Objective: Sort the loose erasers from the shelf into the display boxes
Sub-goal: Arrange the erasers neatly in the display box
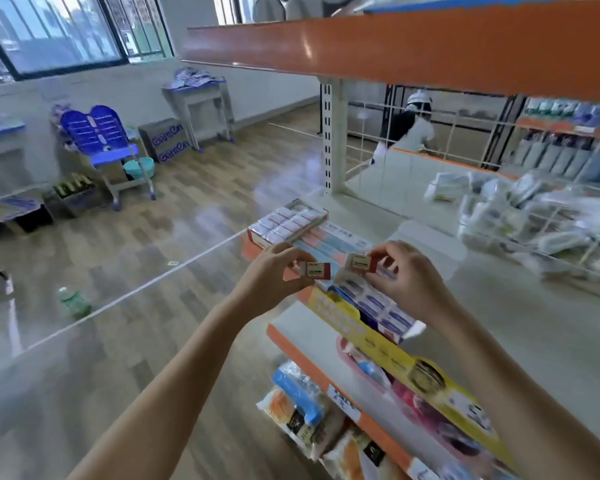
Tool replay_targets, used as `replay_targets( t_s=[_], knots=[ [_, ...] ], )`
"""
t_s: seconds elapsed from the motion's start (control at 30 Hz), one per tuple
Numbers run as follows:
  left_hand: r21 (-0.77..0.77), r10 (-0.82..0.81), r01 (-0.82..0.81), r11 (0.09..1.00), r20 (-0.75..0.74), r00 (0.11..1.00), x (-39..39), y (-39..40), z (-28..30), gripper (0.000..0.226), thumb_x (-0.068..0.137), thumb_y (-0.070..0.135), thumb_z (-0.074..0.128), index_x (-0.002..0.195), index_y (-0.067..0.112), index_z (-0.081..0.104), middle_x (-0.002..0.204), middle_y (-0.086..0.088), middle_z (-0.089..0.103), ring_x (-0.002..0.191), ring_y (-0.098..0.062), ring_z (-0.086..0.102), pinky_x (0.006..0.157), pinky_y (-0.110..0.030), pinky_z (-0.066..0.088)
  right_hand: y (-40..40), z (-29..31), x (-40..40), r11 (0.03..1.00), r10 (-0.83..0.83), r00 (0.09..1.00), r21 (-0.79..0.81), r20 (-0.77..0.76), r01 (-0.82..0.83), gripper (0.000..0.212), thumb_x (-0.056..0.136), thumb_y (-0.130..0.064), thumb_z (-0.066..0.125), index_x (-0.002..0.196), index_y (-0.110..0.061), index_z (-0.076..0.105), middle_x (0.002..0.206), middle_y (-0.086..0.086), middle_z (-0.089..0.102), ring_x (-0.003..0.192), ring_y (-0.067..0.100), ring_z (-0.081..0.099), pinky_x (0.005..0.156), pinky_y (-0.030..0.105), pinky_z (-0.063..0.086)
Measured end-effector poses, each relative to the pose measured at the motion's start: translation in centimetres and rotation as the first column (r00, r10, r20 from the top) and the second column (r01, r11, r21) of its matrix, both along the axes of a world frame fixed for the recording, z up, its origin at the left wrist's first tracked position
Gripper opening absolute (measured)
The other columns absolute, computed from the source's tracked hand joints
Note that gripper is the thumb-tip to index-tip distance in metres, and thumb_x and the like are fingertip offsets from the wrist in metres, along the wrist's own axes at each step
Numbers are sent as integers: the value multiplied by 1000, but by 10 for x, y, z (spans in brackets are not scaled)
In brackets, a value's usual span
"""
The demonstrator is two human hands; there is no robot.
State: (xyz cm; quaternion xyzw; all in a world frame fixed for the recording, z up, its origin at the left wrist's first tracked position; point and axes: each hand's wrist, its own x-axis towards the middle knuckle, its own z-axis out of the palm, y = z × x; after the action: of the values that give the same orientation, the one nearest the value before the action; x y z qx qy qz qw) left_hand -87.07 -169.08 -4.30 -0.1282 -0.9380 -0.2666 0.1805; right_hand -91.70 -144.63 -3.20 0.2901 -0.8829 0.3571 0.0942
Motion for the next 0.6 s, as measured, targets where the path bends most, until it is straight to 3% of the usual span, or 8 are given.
replay_targets(
  t_s=[0.17,0.3,0.43,0.6],
  knots=[
    [-8,-65,65,998,-22,998,-59,-39,9,32,74,27,76,103,15,68,92,6,56,81,-13,50,72,-31,48,-43,13,-43,999,-47,999,3,9,47,26,77,-24,74,100,-19,62,91,-9,56,84,8,51,71,22,41],
    [-21,-118,117,993,-2,993,-105,-73,9,33,74,31,71,103,16,68,93,-1,61,79,-18,56,72,-33,50,-75,13,-79,996,-77,997,46,31,76,27,78,-28,73,101,-20,62,94,-7,58,85,8,51,68,16,37],
    [-83,-172,173,981,14,985,-151,-106,11,32,75,21,77,105,13,69,93,-4,63,78,-16,54,70,-30,47,-106,10,-108,987,-143,989,76,44,139,29,77,-32,73,101,-18,64,92,-8,59,84,8,50,65,7,33],
    [-186,-307,325,927,122,944,-216,-143,6,34,77,29,75,107,16,68,100,-4,65,90,-19,59,79,-36,51,-139,4,-132,952,-303,950,64,78,298,31,75,-32,75,100,-17,64,89,-12,56,82,7,50,70,19,36]
  ],
)
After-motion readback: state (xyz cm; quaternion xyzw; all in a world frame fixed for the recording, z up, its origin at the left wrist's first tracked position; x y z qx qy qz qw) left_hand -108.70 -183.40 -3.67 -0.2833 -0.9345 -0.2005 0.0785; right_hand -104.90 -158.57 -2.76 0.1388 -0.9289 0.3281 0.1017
